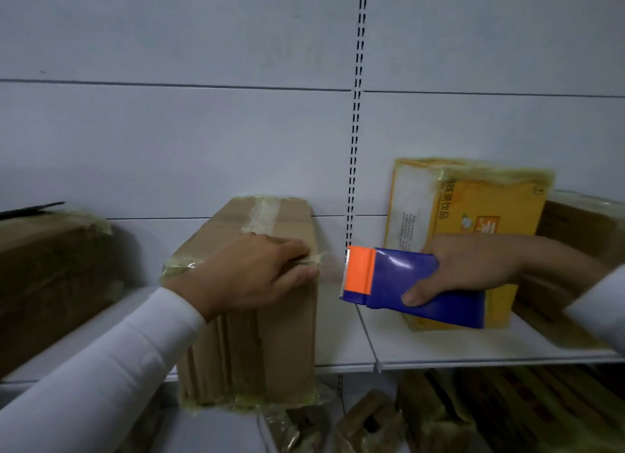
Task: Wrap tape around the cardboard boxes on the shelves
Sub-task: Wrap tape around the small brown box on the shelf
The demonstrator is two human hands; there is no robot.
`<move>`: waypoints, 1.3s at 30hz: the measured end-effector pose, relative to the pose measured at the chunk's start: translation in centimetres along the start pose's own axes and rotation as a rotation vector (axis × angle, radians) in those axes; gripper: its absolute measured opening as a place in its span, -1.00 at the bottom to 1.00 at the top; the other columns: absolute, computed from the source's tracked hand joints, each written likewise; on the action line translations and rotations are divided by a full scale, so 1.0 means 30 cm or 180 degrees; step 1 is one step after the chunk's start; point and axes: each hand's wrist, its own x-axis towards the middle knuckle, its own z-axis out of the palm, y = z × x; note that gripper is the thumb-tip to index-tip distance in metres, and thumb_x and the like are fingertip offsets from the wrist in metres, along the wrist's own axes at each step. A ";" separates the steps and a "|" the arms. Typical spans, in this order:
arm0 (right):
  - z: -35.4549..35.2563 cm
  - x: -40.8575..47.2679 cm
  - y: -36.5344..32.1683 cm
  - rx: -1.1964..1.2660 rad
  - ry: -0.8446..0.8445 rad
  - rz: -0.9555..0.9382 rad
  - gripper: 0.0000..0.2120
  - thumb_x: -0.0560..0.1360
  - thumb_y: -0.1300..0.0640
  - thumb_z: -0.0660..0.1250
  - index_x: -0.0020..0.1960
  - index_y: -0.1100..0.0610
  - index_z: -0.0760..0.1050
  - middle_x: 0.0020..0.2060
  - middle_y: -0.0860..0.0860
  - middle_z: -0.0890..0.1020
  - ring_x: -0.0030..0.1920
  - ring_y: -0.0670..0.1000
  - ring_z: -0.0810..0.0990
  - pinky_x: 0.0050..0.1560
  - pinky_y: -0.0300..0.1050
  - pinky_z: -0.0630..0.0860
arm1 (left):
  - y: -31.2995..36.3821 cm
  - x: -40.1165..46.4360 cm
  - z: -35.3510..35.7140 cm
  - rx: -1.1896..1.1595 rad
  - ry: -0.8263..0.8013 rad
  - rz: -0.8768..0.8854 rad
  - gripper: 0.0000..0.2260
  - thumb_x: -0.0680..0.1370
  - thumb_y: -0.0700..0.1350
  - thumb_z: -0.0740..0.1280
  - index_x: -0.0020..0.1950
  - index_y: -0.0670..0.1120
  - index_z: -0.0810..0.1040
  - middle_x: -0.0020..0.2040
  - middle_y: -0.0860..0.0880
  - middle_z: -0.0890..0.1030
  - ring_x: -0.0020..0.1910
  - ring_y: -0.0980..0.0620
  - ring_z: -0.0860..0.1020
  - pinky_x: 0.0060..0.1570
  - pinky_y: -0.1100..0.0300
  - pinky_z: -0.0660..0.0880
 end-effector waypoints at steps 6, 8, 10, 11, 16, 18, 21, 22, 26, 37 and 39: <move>0.123 0.096 -0.092 -0.1419 0.0798 0.0334 -0.55 0.38 -0.31 0.39 -0.14 0.07 0.40 -0.28 -0.02 0.56 -0.25 0.00 0.59 -0.36 -0.19 0.43 | -0.003 0.005 0.018 -0.0042 0.0077 0.0040 -0.43 0.56 0.33 -0.17 0.06 0.04 0.51 0.06 0.05 0.60 -0.04 -0.06 0.59 -0.14 0.01 0.52; 0.161 0.125 -0.053 -0.1621 0.1002 0.0547 -0.54 0.38 -0.32 0.37 -0.16 0.08 0.37 -0.32 -0.03 0.50 -0.29 -0.02 0.52 -0.41 -0.20 0.35 | -0.004 -0.016 0.009 -0.0170 0.0106 0.0039 -0.43 0.57 0.33 -0.16 0.09 0.04 0.52 0.09 0.06 0.60 -0.01 -0.07 0.60 -0.13 0.00 0.53; 0.180 0.151 0.007 -0.0983 0.1123 0.0582 -0.54 0.37 -0.31 0.39 -0.21 0.09 0.41 -0.36 -0.02 0.52 -0.37 -0.04 0.51 -0.43 -0.21 0.34 | 0.007 -0.024 0.005 -0.0134 0.0154 -0.0111 -0.45 0.55 0.34 -0.13 0.05 0.04 0.51 0.00 0.05 0.62 -0.07 -0.07 0.60 -0.16 0.02 0.53; 0.186 0.157 0.027 -0.0741 0.1217 0.0526 -0.55 0.36 -0.31 0.41 -0.24 0.09 0.43 -0.39 -0.01 0.54 -0.40 -0.04 0.51 -0.43 -0.20 0.35 | 0.022 -0.018 0.003 -0.0100 0.0144 -0.0277 -0.46 0.52 0.36 -0.11 0.00 0.03 0.50 -0.08 0.04 0.61 -0.13 -0.06 0.60 -0.18 0.05 0.52; 0.208 0.133 0.033 0.0097 0.1475 0.0028 -0.61 0.38 -0.21 0.44 -0.31 0.08 0.42 -0.43 -0.02 0.55 -0.44 -0.08 0.52 -0.40 -0.22 0.36 | 0.149 0.075 0.038 0.0457 0.0073 -0.1293 -0.57 0.50 0.32 0.11 -0.01 -0.03 0.40 -0.06 -0.02 0.51 -0.07 -0.08 0.54 -0.18 0.11 0.37; 0.209 0.119 0.035 0.0136 0.1463 -0.0045 -0.61 0.39 -0.20 0.45 -0.30 0.09 0.43 -0.42 0.00 0.57 -0.43 -0.06 0.53 -0.39 -0.22 0.36 | 0.189 0.107 0.072 0.0707 0.0038 -0.1555 -0.69 0.52 0.14 0.17 0.07 -0.07 0.44 0.03 -0.05 0.53 0.03 -0.10 0.52 -0.13 0.09 0.33; 0.213 0.112 0.054 0.0507 0.1390 -0.0188 -0.60 0.40 -0.16 0.46 -0.20 0.19 0.50 -0.33 0.09 0.64 -0.33 0.05 0.63 -0.33 -0.17 0.43 | 0.197 0.123 0.095 0.0913 0.0021 -0.1682 -0.77 0.52 0.03 0.17 0.04 -0.08 0.48 0.03 -0.05 0.57 0.04 -0.09 0.54 -0.18 0.12 0.24; 0.215 0.112 0.062 0.0580 0.1367 -0.0226 -0.57 0.40 -0.15 0.46 -0.14 0.23 0.53 -0.28 0.12 0.67 -0.28 0.08 0.66 -0.30 -0.13 0.47 | 0.198 0.121 0.094 0.0947 0.0078 -0.1658 -0.77 0.52 0.03 0.17 0.02 -0.07 0.49 0.02 -0.04 0.58 0.03 -0.08 0.54 -0.21 0.14 0.23; 0.214 0.110 0.080 0.0924 0.1266 -0.0288 -0.56 0.39 -0.14 0.48 -0.02 0.23 0.54 -0.21 0.11 0.69 -0.20 0.07 0.69 -0.21 -0.09 0.56 | 0.194 0.108 0.076 0.0776 0.0167 -0.1543 -0.71 0.53 0.21 0.15 -0.06 -0.01 0.41 -0.03 0.03 0.58 -0.04 -0.05 0.56 -0.26 0.16 0.26; 0.206 0.136 0.105 0.1116 0.1189 -0.0536 -0.68 0.39 -0.13 0.48 -0.14 0.12 0.55 -0.29 0.01 0.67 -0.36 -0.08 0.63 -0.36 -0.27 0.45 | -0.024 -0.170 -0.044 0.0499 0.0138 -0.0878 -0.28 0.38 0.48 0.13 0.35 0.05 0.47 0.28 -0.02 0.56 0.17 -0.10 0.57 0.04 -0.03 0.53; 0.221 0.155 0.109 0.1212 0.1212 -0.0562 -0.70 0.39 -0.11 0.49 -0.14 0.11 0.55 -0.28 0.02 0.68 -0.35 -0.06 0.64 -0.35 -0.25 0.46 | -0.008 -0.161 -0.013 0.0643 0.0310 -0.0895 -0.34 0.38 0.44 0.17 0.29 0.04 0.53 0.19 -0.01 0.62 0.08 -0.09 0.62 -0.06 0.01 0.56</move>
